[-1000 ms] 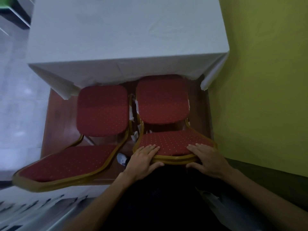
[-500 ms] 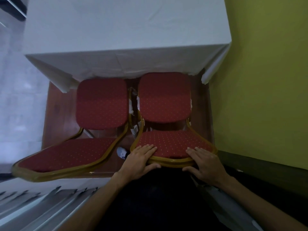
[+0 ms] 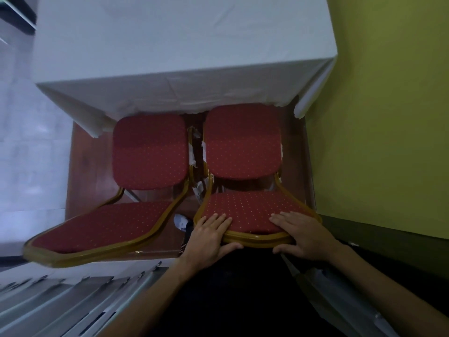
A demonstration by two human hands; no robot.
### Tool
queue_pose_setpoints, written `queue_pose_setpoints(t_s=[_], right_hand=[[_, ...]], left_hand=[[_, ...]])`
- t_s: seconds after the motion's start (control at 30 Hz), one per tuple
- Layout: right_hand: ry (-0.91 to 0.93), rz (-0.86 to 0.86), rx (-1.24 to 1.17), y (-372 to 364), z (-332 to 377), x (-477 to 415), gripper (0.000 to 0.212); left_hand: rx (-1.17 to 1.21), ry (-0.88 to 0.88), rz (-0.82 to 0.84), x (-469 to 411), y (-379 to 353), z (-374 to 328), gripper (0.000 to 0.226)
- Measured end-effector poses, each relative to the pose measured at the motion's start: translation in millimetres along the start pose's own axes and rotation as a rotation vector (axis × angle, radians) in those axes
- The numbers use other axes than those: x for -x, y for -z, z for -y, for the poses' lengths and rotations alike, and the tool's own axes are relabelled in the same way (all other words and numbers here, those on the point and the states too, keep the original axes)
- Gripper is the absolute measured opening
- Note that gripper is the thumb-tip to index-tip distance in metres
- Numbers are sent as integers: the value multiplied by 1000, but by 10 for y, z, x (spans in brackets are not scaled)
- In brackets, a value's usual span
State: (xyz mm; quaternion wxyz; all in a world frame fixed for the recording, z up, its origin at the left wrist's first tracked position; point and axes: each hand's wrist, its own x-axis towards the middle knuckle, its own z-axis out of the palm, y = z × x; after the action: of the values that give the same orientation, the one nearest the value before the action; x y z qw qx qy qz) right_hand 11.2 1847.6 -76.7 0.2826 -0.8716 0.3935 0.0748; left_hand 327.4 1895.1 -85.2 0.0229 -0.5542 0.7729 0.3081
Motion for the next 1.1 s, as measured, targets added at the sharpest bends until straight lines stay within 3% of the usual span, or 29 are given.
queue_pose_setpoints(t_s=[0.27,0.67,1.1], right_hand=[[54,0,56,54,-64,-27,88],[-76,-33,-58,82,-122,67,88],[-98,-75,-73,90,-89,61,88]], left_hand=[[-32,24,43,-34,15,-55,94],[-15,46,37,-126,25,-160,98],[41,-22,51,-133,17,-36,91]])
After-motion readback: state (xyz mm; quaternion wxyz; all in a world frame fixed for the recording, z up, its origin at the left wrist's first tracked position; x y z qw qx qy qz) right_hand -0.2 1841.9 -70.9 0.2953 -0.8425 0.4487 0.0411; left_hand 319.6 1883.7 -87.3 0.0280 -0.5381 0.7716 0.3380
